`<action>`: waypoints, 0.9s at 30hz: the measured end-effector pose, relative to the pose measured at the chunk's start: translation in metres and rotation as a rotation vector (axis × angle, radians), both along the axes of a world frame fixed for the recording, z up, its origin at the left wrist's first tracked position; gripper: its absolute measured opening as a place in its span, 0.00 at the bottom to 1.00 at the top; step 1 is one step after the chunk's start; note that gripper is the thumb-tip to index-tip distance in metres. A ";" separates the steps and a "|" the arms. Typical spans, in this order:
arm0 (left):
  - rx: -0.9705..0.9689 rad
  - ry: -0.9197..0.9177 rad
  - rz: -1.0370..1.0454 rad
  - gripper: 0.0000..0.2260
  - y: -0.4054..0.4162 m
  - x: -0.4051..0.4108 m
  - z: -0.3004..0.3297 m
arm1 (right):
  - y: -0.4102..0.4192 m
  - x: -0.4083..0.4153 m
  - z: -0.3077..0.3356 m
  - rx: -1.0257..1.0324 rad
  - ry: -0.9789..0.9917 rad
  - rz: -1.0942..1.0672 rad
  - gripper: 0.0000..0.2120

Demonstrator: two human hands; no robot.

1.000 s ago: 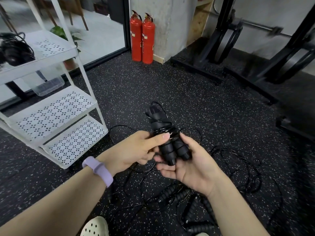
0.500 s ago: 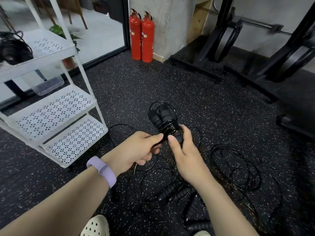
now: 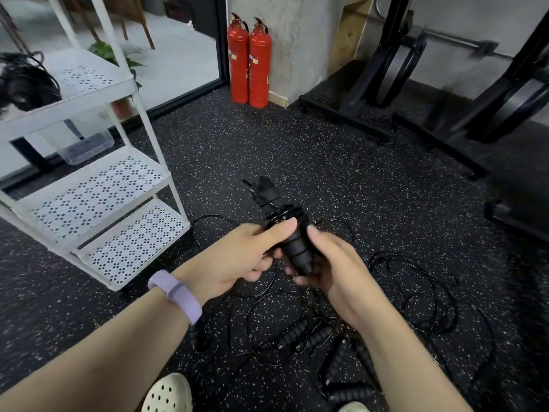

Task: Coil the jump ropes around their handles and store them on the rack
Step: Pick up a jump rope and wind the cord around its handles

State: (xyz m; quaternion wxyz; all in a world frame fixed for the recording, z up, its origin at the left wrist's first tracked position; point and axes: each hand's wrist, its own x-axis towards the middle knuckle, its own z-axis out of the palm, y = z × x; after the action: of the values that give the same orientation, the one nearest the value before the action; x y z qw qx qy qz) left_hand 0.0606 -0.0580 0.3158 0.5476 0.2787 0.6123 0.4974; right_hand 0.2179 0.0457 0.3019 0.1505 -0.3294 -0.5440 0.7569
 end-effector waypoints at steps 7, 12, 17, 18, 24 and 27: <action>0.015 0.082 -0.033 0.21 0.000 0.002 -0.001 | 0.002 0.004 0.006 -0.555 0.128 0.162 0.33; -0.050 0.122 0.058 0.33 0.002 0.001 -0.001 | 0.002 -0.001 0.001 -0.421 0.200 0.013 0.23; -0.114 0.069 0.081 0.21 0.003 0.001 0.000 | 0.002 -0.003 -0.008 0.103 -0.091 -0.187 0.20; -0.117 0.038 0.083 0.19 0.003 0.000 0.001 | 0.002 -0.003 -0.008 0.163 -0.116 -0.188 0.19; -0.136 -0.143 0.129 0.15 0.003 0.002 0.006 | -0.001 -0.002 -0.006 0.550 -0.260 -0.052 0.28; -0.093 -0.245 0.124 0.17 0.003 0.003 0.009 | -0.008 -0.004 -0.006 0.715 -0.334 0.044 0.35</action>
State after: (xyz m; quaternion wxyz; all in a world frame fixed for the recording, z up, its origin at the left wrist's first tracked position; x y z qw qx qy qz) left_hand 0.0636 -0.0545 0.3246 0.5988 0.1519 0.5793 0.5317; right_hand 0.2135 0.0377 0.2963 0.1489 -0.3632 -0.7970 0.4590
